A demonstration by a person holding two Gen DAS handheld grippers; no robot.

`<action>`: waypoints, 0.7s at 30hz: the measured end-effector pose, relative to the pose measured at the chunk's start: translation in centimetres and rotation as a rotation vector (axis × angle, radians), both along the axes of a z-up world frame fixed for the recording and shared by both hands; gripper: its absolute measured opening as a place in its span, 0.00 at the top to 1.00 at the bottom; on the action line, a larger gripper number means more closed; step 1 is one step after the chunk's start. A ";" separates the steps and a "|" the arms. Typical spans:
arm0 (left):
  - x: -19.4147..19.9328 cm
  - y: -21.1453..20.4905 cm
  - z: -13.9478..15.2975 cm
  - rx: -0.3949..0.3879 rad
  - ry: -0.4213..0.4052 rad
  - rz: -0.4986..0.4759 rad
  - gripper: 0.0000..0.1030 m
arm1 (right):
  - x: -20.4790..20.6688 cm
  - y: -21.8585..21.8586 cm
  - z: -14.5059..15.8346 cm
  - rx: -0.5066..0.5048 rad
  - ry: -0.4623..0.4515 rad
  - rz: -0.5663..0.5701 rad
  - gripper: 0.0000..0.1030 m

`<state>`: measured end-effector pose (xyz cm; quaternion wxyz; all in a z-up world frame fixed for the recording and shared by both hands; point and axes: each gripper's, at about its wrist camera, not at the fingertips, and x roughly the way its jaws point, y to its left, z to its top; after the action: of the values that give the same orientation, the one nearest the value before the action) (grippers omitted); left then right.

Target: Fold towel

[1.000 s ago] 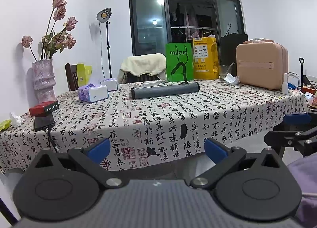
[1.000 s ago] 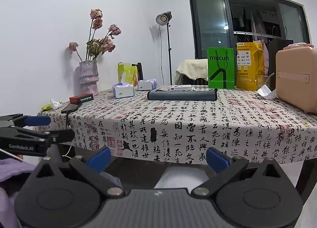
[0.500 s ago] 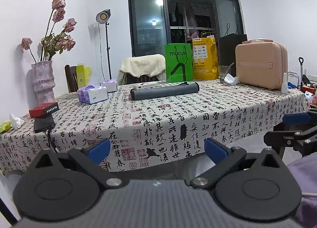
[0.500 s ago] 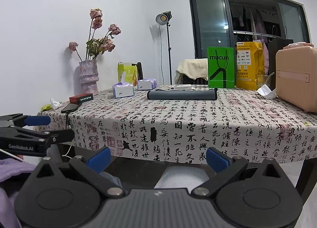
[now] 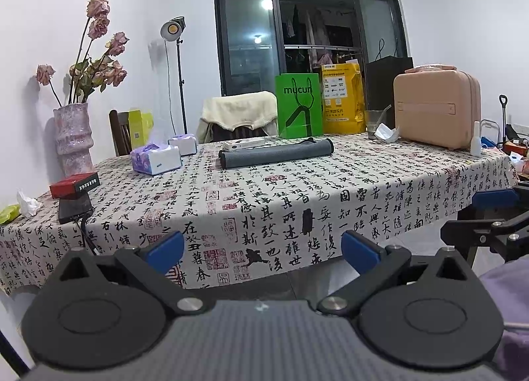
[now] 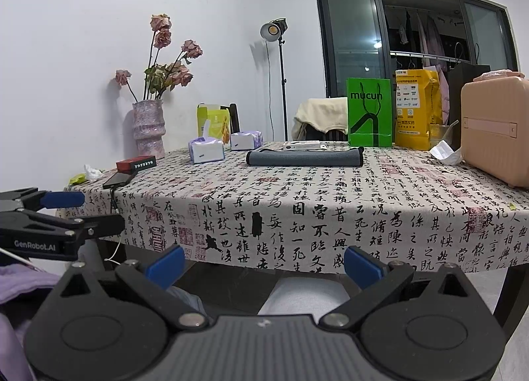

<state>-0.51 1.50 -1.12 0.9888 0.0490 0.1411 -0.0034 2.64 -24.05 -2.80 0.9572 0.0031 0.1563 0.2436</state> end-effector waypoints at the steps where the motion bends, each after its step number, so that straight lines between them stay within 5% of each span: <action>1: 0.0 0.0 0.0 0.000 0.000 -0.001 0.00 | 0.0 0.0 0.0 0.000 0.000 0.000 0.00; 21: 0.0 0.1 0.1 0.006 -0.005 0.000 0.00 | -0.1 0.2 -0.1 -0.002 -0.004 0.000 0.00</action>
<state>-0.55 1.61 -0.99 0.9890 0.0521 0.1386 -0.0027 2.59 -23.84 -2.88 0.9575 0.0014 0.1545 0.2434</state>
